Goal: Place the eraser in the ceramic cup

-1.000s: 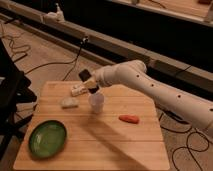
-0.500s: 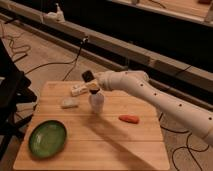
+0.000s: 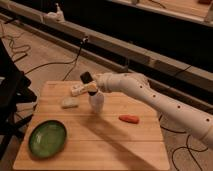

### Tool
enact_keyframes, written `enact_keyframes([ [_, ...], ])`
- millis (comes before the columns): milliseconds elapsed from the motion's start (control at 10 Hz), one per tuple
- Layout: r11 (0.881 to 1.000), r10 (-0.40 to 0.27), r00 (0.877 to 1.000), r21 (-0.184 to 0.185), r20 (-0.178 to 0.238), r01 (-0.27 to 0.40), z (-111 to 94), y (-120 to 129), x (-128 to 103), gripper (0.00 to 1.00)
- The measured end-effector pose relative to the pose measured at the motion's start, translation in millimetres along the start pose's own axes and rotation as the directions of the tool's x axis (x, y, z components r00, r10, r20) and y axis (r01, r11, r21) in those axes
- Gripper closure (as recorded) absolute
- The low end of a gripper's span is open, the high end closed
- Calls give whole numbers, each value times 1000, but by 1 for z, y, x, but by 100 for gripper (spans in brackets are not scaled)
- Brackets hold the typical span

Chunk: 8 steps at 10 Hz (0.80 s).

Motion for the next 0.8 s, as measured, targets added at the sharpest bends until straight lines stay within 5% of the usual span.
enact_keyframes([
  [300,999,47,999,26,4,-47,4,-15,19,97],
  [800,989,140,989,48,40,-142,15,-28,59,48],
])
